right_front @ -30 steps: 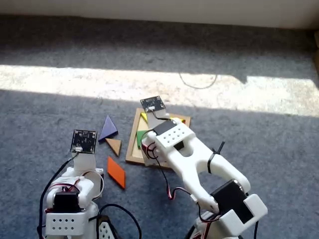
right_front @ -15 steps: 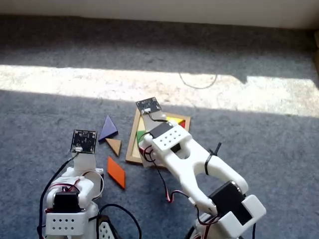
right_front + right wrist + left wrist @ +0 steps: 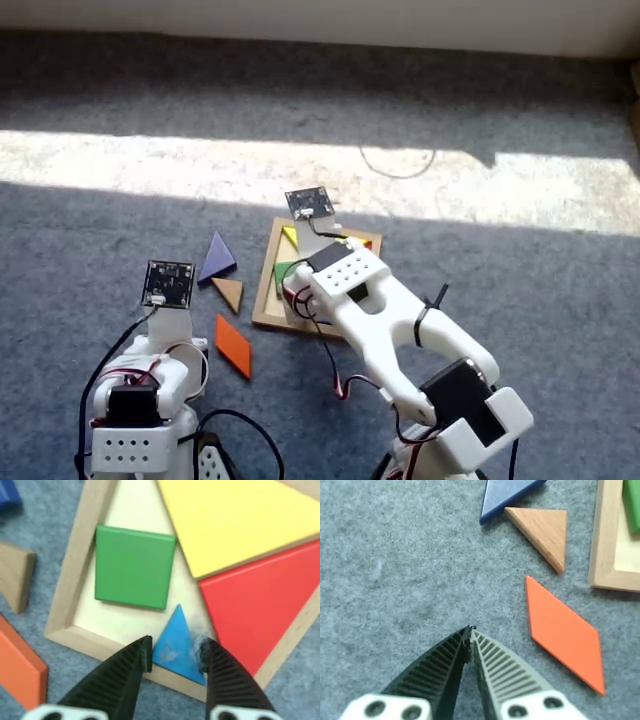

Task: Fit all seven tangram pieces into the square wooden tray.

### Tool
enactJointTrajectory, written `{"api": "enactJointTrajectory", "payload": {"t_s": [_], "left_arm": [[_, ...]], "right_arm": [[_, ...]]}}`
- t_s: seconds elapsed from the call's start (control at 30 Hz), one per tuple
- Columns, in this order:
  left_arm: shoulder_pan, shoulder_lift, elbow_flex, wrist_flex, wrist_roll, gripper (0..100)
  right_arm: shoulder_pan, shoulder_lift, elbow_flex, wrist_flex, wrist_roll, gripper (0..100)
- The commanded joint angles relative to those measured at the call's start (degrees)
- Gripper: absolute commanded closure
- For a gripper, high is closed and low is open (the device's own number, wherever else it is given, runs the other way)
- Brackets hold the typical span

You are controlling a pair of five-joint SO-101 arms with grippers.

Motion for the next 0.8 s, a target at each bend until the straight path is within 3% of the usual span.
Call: {"api": "enactJointTrajectory", "payload": {"t_s": [0.0, 0.2, 0.4, 0.77], "left_arm": [[-0.75, -2.24, 1.1, 0.18, -0.44, 99], [-0.75, -2.24, 1.1, 0.18, -0.44, 99], [-0.75, -2.24, 1.1, 0.18, -0.44, 99], [-0.75, -2.24, 1.1, 0.18, -0.44, 99]], "right_arm": [[1.8, 0.4, 0.13, -1.01, -0.62, 82.5], [1.71, 0.48, 0.31, -1.01, -0.18, 84.4], [1.71, 0.4, 0.22, -1.01, 4.22, 99.8], [1.8, -0.22, -4.44, 0.22, 2.99, 99.3]]}}
